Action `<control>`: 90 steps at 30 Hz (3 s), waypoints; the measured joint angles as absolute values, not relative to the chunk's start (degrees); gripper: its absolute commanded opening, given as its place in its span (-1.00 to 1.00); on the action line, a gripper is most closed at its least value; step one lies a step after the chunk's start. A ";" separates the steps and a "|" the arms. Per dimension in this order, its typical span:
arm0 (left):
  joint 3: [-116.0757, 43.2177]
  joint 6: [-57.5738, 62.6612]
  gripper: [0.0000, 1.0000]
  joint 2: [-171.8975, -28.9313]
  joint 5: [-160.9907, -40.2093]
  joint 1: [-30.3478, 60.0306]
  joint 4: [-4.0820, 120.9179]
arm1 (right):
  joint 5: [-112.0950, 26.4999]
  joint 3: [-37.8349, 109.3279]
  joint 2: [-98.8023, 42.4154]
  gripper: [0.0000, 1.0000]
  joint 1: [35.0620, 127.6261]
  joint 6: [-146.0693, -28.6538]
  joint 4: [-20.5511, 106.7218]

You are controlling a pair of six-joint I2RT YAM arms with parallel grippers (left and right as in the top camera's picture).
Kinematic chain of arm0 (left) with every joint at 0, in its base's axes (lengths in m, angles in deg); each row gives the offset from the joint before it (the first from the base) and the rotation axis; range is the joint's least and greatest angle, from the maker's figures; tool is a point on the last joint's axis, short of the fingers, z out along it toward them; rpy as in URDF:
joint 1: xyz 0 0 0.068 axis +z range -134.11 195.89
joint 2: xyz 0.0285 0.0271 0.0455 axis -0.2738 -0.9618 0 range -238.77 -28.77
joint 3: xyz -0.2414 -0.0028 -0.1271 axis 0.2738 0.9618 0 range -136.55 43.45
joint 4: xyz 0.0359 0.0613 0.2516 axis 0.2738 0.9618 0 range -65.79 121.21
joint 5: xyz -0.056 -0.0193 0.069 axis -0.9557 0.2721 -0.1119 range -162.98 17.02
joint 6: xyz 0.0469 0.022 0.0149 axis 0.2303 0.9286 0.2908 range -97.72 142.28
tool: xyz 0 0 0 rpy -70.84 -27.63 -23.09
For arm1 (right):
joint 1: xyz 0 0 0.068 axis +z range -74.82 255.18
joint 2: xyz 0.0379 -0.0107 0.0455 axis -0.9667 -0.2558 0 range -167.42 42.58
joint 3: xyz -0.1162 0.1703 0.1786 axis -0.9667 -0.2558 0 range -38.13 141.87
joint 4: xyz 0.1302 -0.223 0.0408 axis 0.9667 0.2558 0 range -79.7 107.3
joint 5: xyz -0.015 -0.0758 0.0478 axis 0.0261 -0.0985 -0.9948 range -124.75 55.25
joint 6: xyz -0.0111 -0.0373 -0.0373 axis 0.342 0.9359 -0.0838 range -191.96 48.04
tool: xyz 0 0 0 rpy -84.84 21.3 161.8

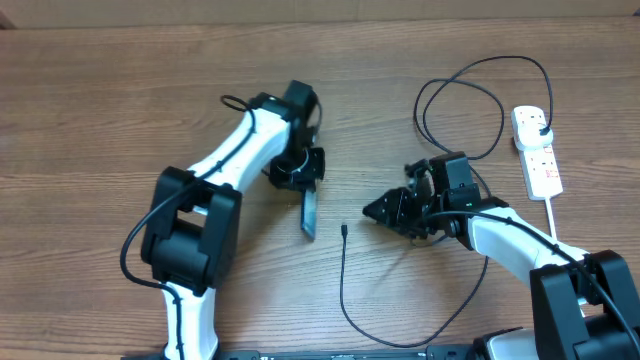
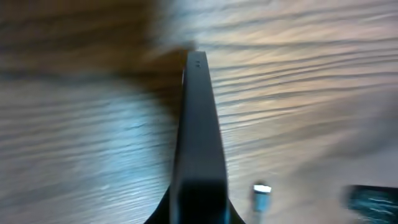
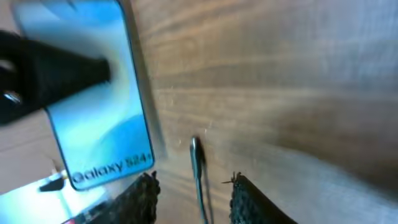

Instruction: Plug charger to phone and switch on socket

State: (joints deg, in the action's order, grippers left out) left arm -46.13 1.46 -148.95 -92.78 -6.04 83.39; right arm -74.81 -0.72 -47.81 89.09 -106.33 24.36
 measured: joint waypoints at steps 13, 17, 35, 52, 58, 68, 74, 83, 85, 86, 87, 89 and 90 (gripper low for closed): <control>-46.13 6.18 -0.92 -136.23 -116.99 9.06 80.18 | -68.53 15.36 -47.79 -0.06 97.75 -103.10 53.39; -46.16 6.34 -0.92 -134.50 -118.92 10.70 80.18 | -58.57 16.15 -47.79 -0.04 105.53 -105.55 56.17; -42.16 10.73 -0.92 -134.52 -119.53 10.74 82.54 | -37.43 16.15 -47.94 -0.12 118.36 -117.81 50.29; -42.11 10.90 -0.92 -134.52 -121.01 11.51 82.25 | -36.93 16.15 -54.94 -0.52 118.34 -118.40 47.31; -42.11 10.93 -0.92 -134.52 -121.04 11.51 81.36 | -36.93 16.15 -55.29 -0.59 118.36 -118.44 47.05; -42.11 10.93 -0.92 -134.52 -121.04 11.51 81.18 | -37.96 17.83 -58.74 -0.89 118.36 -118.51 46.70; -42.11 10.93 -0.91 -134.52 -121.04 11.51 81.18 | -38.81 18.40 -59.39 -0.93 118.34 -119.19 46.53; -42.07 10.88 -0.91 -134.52 -121.87 11.55 80.24 | -43.68 18.40 -59.61 -0.93 118.05 -119.84 47.03; -42.07 10.88 -0.91 -134.52 -123.33 11.77 80.20 | -46.68 18.40 -59.70 -0.93 117.38 -119.19 47.51; -42.07 10.88 -0.91 -134.52 -124.45 11.92 80.18 | -48.49 18.40 -59.72 -0.93 116.68 -118.40 47.86; -42.07 10.90 -0.91 -134.52 -125.19 12.19 80.15 | -50.46 18.40 -59.72 -0.92 115.76 -117.66 48.10; -42.07 11.23 -0.92 -134.52 -127.53 12.97 80.29 | -54.92 18.40 -59.70 -0.92 113.44 -115.29 48.06; -42.07 11.71 -0.91 -134.52 -128.75 13.48 80.64 | -56.93 18.40 -59.68 -0.92 112.37 -114.11 47.99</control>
State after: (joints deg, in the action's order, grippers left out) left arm -42.07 11.71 -134.52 -128.75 13.48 80.64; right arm -56.93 18.40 -59.68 112.37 -114.11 47.99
